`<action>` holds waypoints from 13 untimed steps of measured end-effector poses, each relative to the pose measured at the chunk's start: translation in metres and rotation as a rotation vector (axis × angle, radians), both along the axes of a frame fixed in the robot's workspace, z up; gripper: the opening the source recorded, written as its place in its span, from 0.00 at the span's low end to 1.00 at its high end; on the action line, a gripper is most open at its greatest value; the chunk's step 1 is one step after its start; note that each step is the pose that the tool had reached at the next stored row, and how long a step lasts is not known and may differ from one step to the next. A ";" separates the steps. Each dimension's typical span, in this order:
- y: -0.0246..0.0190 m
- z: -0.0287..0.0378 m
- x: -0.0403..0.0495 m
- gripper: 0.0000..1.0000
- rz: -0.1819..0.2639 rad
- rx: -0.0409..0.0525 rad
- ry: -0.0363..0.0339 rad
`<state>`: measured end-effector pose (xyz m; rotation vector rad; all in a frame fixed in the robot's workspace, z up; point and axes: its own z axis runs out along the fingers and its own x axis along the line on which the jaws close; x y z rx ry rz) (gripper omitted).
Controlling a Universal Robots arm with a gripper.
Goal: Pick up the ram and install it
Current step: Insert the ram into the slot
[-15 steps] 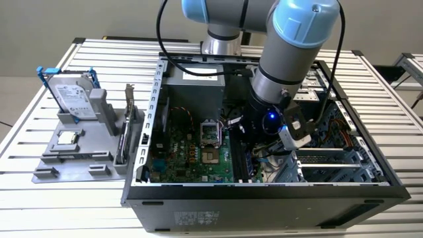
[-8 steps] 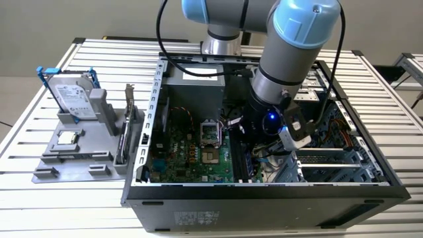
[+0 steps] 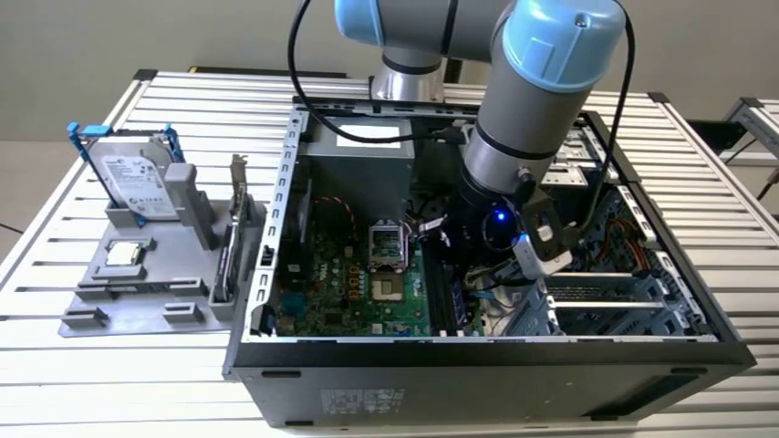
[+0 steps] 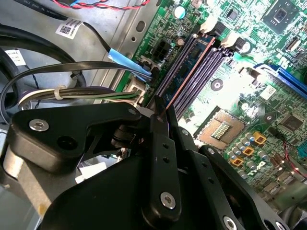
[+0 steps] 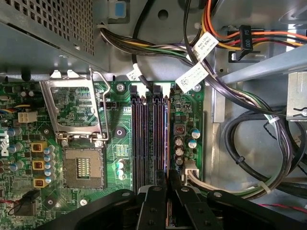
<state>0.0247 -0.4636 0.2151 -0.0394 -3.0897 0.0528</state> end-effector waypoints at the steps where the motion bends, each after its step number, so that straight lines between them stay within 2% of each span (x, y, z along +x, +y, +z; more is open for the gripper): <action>1: 0.0000 0.0000 0.0000 0.00 0.000 0.0000 0.0000; 13: 0.0000 -0.0010 0.0000 0.00 0.000 0.0001 0.0000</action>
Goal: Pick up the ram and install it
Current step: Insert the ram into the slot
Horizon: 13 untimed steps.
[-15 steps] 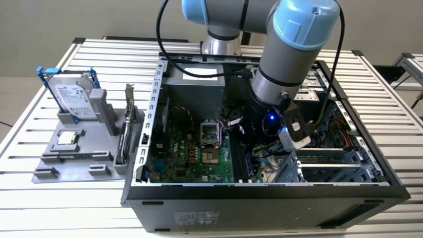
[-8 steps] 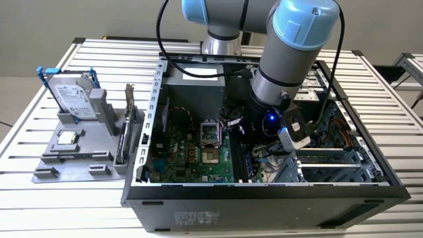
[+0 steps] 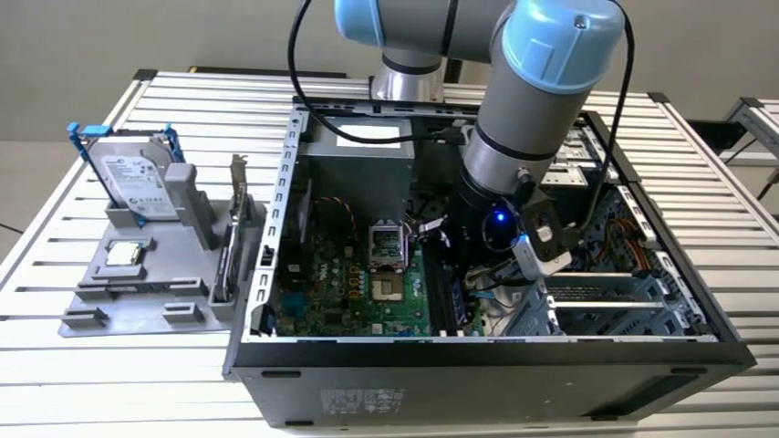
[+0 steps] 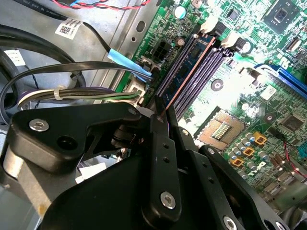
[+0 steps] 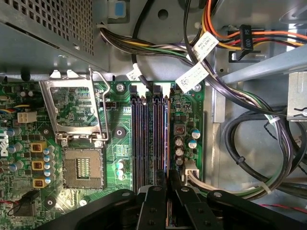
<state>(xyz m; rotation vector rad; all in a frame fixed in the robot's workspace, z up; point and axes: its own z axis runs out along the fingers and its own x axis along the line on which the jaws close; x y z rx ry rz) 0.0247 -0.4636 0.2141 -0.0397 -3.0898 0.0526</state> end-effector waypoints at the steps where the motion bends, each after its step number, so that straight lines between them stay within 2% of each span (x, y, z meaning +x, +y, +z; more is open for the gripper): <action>1: 0.0000 -0.0003 0.0000 0.00 0.000 0.0001 0.0000; 13: 0.0000 -0.0011 -0.0006 0.00 0.000 0.0000 0.0000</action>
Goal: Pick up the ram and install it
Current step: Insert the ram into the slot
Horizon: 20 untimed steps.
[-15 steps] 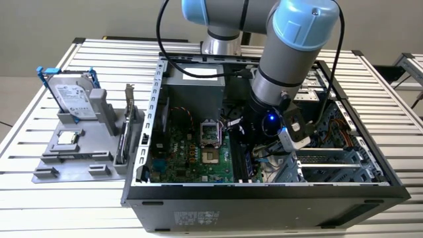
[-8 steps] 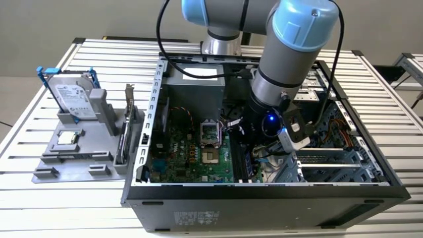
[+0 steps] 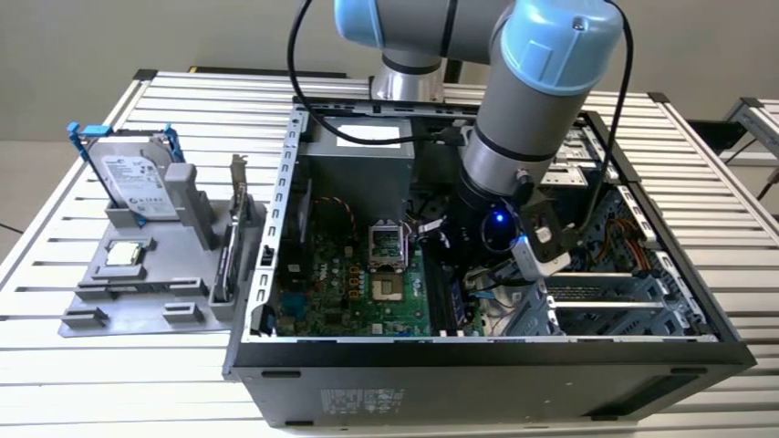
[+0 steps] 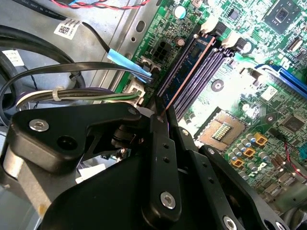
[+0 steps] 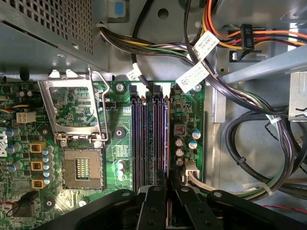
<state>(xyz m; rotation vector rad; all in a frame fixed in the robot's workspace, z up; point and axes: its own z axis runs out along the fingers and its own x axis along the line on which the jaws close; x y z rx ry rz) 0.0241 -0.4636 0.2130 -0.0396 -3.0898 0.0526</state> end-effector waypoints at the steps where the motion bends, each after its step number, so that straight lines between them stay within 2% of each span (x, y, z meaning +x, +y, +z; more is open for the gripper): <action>1: 0.0000 0.0000 -0.0003 0.00 0.000 0.0001 -0.0001; 17: 0.0000 -0.0002 -0.0008 0.00 0.000 -0.0001 0.0001; 18: 0.0000 -0.0002 -0.0009 1.00 0.000 -0.0002 0.0003; 20: 0.0000 -0.0002 -0.0009 1.00 0.000 -0.0001 0.0000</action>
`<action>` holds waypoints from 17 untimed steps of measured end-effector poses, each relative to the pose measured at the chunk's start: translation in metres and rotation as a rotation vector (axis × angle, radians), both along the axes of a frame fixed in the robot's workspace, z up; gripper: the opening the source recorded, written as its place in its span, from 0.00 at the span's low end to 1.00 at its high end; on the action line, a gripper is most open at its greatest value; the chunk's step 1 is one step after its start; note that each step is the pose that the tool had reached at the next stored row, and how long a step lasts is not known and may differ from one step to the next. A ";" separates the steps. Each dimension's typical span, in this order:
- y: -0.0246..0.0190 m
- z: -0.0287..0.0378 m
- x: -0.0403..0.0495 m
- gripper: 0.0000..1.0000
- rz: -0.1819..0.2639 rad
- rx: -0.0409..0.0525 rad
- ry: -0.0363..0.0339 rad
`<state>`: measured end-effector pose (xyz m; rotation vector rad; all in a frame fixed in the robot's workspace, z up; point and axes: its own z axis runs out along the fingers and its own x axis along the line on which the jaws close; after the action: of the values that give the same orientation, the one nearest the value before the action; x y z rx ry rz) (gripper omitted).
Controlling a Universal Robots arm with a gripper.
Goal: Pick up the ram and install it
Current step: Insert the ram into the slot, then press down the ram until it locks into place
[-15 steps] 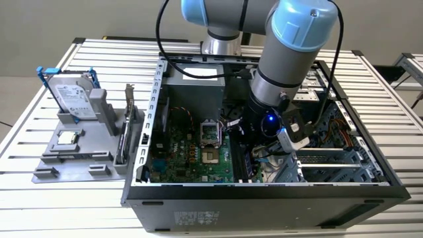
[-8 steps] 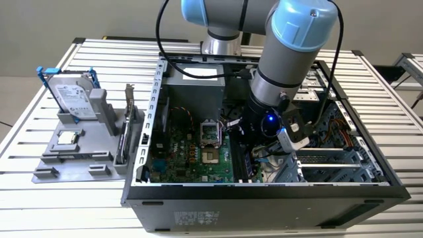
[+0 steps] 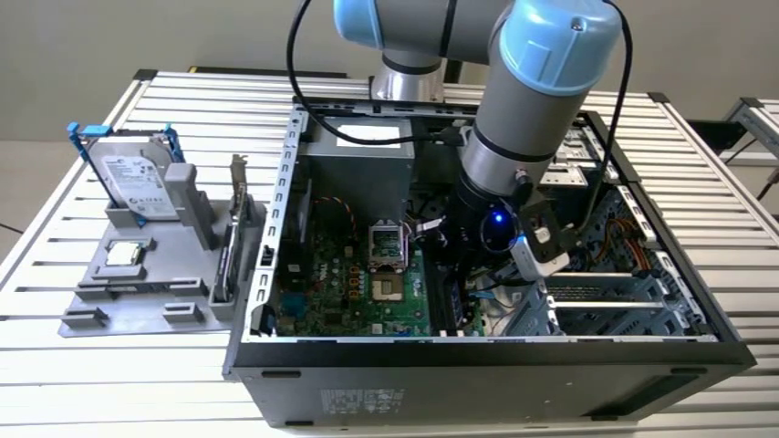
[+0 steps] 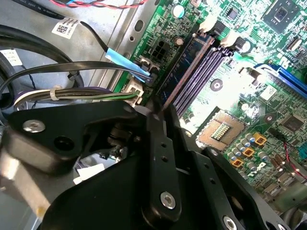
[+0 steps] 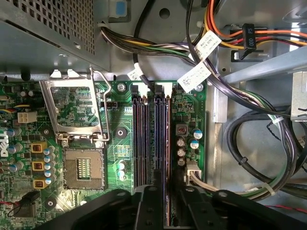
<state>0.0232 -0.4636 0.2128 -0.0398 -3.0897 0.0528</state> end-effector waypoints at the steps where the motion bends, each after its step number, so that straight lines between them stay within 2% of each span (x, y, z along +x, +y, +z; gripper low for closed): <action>1: 0.0000 0.0000 0.0000 1.00 0.000 0.0000 0.0000; 10: 0.0001 0.0005 -0.0001 1.00 0.000 0.0002 0.0000; 17: 0.0000 0.0080 -0.0001 1.00 0.000 0.0000 0.0000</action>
<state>0.0232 -0.4636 0.2208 -0.0403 -3.0897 0.0528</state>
